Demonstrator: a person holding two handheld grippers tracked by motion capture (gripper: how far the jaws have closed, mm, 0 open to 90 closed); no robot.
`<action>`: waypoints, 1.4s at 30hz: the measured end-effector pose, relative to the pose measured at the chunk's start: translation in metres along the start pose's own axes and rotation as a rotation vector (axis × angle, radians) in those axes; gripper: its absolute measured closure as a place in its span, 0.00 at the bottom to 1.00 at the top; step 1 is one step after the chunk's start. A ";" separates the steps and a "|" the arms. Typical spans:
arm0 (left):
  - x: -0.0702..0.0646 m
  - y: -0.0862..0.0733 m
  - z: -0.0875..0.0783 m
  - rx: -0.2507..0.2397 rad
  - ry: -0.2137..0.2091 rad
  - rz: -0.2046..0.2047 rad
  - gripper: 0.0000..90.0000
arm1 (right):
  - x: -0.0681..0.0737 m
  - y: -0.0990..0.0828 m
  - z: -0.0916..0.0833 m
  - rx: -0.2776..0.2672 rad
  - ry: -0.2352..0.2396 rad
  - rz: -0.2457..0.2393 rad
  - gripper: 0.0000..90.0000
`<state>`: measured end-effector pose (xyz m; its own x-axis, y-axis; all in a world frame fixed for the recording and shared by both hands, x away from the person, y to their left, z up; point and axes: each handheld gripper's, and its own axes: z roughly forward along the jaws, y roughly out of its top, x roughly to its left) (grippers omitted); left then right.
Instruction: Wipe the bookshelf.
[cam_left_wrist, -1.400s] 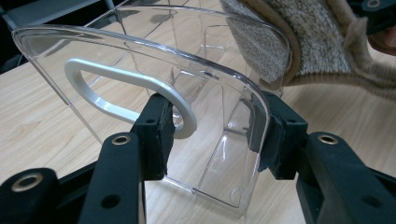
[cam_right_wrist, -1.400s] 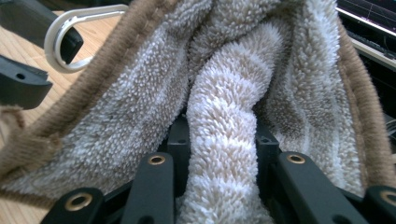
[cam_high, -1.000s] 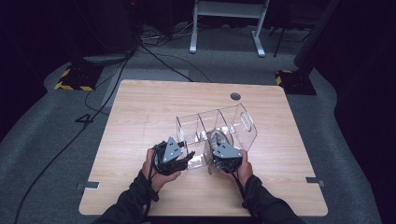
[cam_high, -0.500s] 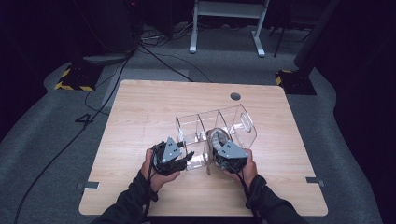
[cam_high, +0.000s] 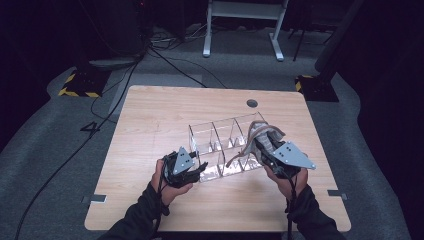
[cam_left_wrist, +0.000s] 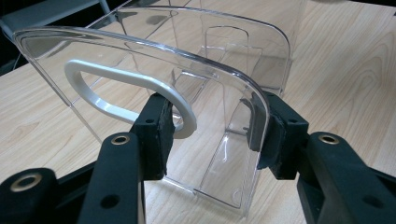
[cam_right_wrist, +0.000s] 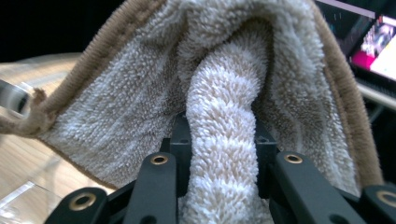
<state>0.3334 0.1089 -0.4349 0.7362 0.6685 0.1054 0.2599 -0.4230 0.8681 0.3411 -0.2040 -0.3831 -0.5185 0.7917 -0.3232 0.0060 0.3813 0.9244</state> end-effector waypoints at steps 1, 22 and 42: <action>0.000 0.000 0.000 0.001 0.001 0.000 0.57 | -0.002 -0.004 0.003 0.014 0.000 0.007 0.78; 0.002 0.000 -0.001 0.004 -0.010 0.010 0.57 | 0.016 -0.090 0.075 0.360 0.111 0.051 0.79; -0.005 -0.003 -0.007 0.017 -0.005 0.008 0.64 | 0.000 -0.025 0.018 0.160 -0.040 -0.021 0.78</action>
<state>0.3247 0.1106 -0.4347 0.7414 0.6621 0.1093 0.2650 -0.4385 0.8588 0.3568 -0.2052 -0.4099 -0.4857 0.7997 -0.3529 0.1332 0.4667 0.8743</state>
